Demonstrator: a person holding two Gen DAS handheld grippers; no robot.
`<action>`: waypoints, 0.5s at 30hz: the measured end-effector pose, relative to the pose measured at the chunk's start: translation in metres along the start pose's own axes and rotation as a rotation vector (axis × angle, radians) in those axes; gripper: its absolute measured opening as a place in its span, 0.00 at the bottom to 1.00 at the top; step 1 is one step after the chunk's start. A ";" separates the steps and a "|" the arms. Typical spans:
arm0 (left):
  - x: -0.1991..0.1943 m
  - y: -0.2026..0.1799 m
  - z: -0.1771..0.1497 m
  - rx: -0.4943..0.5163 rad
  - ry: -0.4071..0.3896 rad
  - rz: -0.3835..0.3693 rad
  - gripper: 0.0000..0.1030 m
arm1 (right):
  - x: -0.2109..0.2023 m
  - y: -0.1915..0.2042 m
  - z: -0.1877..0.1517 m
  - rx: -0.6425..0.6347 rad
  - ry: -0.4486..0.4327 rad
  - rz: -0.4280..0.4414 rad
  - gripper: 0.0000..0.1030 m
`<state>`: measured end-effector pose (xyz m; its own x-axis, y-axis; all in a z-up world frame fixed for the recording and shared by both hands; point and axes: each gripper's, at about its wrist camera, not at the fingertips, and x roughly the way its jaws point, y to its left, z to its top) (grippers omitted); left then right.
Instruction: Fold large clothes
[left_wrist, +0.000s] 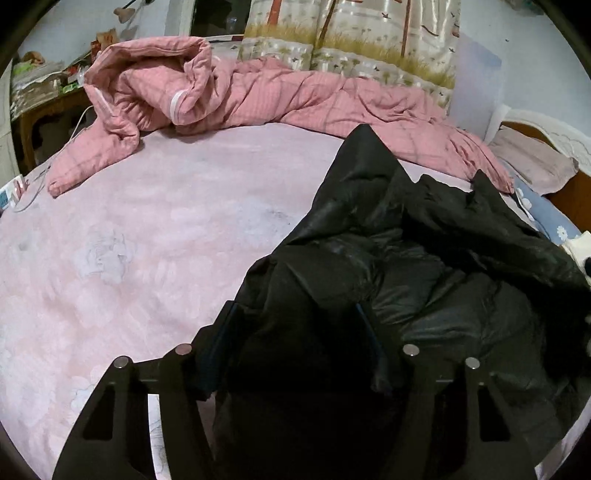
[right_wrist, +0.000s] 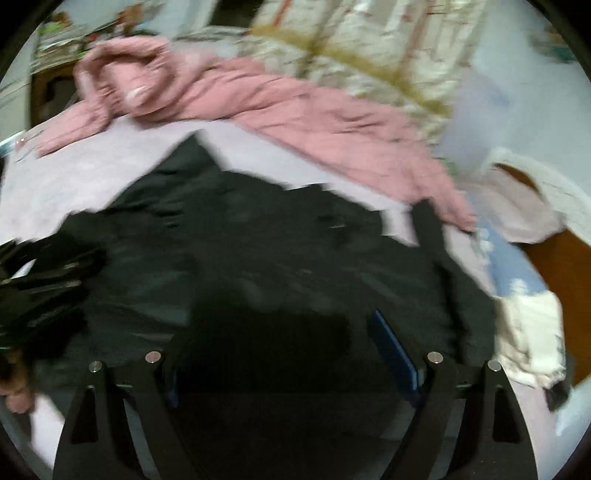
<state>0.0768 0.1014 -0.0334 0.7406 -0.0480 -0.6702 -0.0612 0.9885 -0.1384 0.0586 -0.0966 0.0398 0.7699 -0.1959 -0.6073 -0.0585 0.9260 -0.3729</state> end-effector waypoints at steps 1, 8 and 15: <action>0.000 -0.001 0.000 0.002 0.003 0.003 0.61 | 0.000 -0.009 -0.001 0.009 -0.007 -0.029 0.83; 0.004 -0.011 -0.003 0.053 0.009 0.033 0.62 | -0.005 -0.060 -0.020 0.081 0.017 -0.051 0.83; 0.010 -0.005 -0.002 0.027 0.029 0.068 0.62 | -0.015 -0.082 -0.036 0.137 -0.018 -0.093 0.83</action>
<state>0.0829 0.0953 -0.0411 0.7157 0.0156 -0.6983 -0.0920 0.9931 -0.0721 0.0291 -0.1812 0.0546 0.7791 -0.2783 -0.5617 0.0999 0.9397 -0.3271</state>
